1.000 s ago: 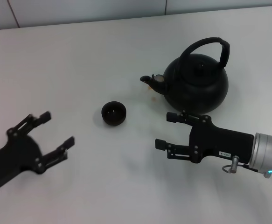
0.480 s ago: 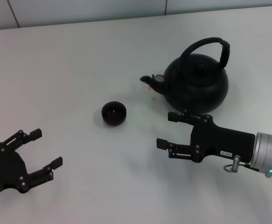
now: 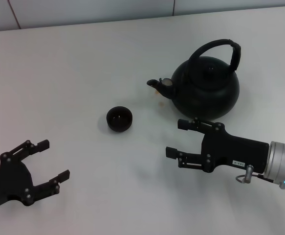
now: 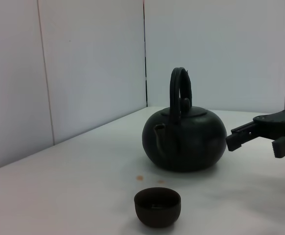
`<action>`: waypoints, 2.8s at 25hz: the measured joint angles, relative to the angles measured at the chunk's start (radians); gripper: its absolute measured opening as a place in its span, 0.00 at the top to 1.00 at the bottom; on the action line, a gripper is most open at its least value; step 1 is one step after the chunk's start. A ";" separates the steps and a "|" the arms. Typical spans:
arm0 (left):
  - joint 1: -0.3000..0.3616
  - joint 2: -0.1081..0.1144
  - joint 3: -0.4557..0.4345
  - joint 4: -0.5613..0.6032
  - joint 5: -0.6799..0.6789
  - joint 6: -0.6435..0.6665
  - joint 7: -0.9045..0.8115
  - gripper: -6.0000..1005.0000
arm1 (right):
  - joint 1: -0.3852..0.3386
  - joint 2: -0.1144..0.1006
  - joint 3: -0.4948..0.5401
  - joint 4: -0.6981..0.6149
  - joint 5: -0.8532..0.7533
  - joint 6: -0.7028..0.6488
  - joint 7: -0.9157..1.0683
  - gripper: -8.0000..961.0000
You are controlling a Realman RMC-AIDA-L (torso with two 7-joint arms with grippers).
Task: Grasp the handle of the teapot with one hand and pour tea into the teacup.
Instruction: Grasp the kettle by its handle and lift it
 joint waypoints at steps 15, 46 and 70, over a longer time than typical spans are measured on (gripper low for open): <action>-0.003 -0.002 -0.006 0.001 -0.003 -0.002 0.002 0.15 | -0.113 0.009 0.043 0.239 0.330 -0.004 -0.400 0.13; 0.010 -0.010 -0.006 0.001 -0.004 0.007 -0.005 0.15 | -0.223 0.010 0.380 0.409 0.503 0.064 -0.646 0.13; -0.001 -0.030 -0.006 0.001 -0.006 0.001 0.003 0.15 | -0.056 0.006 0.397 0.323 0.505 0.234 -0.629 0.15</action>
